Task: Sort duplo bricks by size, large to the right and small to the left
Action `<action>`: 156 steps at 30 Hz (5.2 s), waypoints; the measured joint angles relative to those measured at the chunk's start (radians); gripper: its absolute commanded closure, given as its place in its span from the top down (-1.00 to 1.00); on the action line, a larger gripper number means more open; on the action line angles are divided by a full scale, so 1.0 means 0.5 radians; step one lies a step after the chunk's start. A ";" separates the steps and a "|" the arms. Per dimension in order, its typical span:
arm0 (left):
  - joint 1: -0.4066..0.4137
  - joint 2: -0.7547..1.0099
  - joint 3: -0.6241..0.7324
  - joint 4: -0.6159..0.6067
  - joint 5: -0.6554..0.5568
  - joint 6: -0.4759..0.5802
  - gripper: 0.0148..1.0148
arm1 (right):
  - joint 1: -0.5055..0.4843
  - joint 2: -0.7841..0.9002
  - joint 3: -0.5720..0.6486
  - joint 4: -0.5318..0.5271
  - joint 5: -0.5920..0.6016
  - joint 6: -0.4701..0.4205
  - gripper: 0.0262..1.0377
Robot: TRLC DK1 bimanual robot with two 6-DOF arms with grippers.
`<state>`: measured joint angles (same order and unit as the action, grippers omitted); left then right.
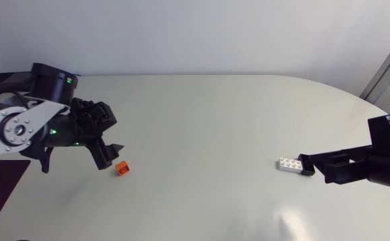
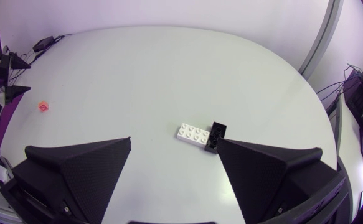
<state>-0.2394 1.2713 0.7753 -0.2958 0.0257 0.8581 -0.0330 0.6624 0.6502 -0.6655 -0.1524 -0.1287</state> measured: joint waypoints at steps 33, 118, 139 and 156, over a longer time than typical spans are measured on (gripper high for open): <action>0.121 -1.672 -0.709 0.231 -0.720 -0.571 0.92 | -0.237 -0.679 -0.494 0.630 0.170 -0.112 0.91; 0.314 -2.531 -1.505 0.705 -0.943 -0.591 0.94 | -0.226 -1.324 -1.206 1.308 0.290 -0.246 0.91; 0.362 -2.531 -1.505 0.689 -0.700 -0.926 0.94 | -0.208 -1.324 -1.215 1.332 0.285 0.079 0.91; 0.446 -2.531 -1.505 0.613 -0.190 -1.492 0.89 | 0.000 -1.324 -1.215 1.334 0.292 0.178 0.91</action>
<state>-0.0166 0.0055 0.0231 0.0109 -0.0692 0.1120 -0.0330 0.0006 0.0425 0.0017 -0.0063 -0.0399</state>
